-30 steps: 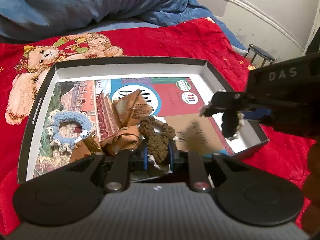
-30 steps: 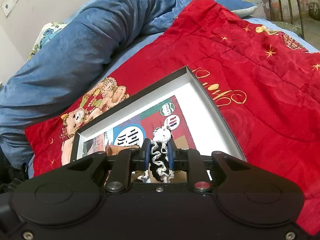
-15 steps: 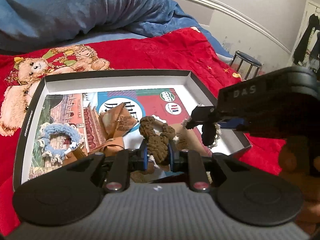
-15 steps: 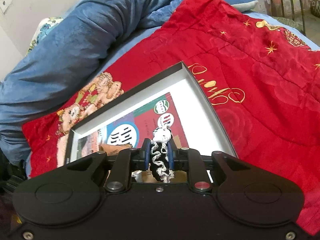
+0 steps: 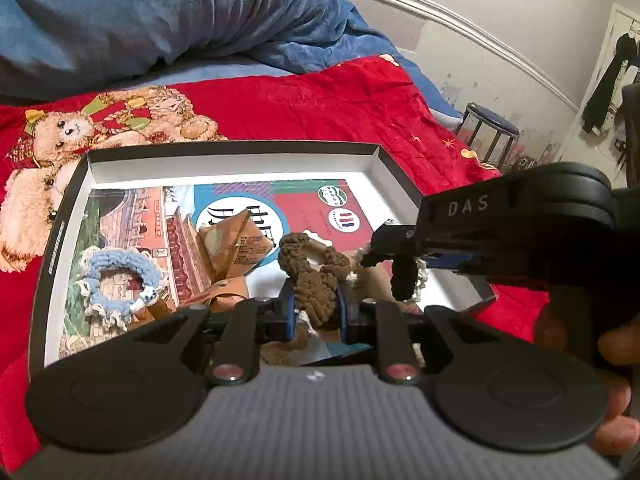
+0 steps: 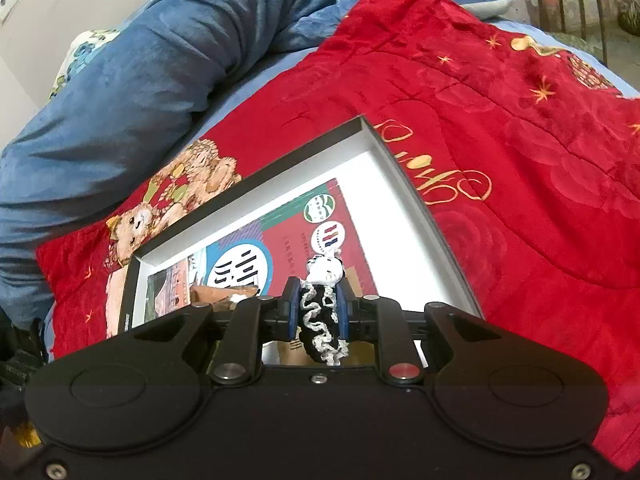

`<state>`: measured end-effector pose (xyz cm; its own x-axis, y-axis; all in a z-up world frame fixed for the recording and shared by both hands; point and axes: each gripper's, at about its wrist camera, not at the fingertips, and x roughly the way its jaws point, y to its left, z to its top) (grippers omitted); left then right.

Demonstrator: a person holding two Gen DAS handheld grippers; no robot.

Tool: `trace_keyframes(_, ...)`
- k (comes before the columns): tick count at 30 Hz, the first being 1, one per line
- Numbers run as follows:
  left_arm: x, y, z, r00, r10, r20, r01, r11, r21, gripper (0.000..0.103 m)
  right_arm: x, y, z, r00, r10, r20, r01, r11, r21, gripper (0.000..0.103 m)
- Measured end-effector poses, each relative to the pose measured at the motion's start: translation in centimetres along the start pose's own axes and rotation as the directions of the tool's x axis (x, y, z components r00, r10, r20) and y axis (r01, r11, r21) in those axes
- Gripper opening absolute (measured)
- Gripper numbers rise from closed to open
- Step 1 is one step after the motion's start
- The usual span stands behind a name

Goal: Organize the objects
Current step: 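Lower both held scrunchies down into the box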

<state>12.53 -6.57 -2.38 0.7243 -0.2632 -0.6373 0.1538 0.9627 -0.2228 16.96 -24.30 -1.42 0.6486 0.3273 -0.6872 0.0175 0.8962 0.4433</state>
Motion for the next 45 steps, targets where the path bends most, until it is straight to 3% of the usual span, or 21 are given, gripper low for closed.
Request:
trace_keyframes(10, 0.2, 0.3, -0.1, 1.0, -0.001, -0.006, 0.001, 1.0, -0.003, 0.025, -0.6, 1.4, -0.5, 0.999, -0.044, 0.028, 0.046, 0.997, -0.063, 0.019)
trace_keyframes(13, 0.2, 0.3, -0.2, 1.0, -0.002, -0.005, 0.002, 1.0, -0.003, 0.025, -0.2, 1.0, -0.6, 0.999, -0.038, -0.002, 0.038, 0.999, -0.03, 0.019)
trace_keyframes(16, 0.2, 0.5, -0.2, 1.0, -0.02, -0.004, 0.02, 1.0, -0.01, 0.025, 0.0, 0.0, -0.5, 0.999, 0.018, -0.042, -0.016, 0.999, 0.051, 0.019)
trace_keyframes(29, 0.6, -0.1, -0.9, 0.998, -0.061, -0.005, 0.061, 0.998, 0.019, 0.026, 0.2, -0.7, -0.4, 0.999, -0.006, -0.032, 0.008, 0.998, 0.068, 0.019)
trace_keyframes(45, 0.6, -0.2, -1.4, 0.996, -0.088, -0.018, 0.088, 0.996, -0.023, 0.029, 0.6, -0.8, -1.0, 0.999, 0.012, -0.039, -0.008, 0.995, 0.102, 0.019)
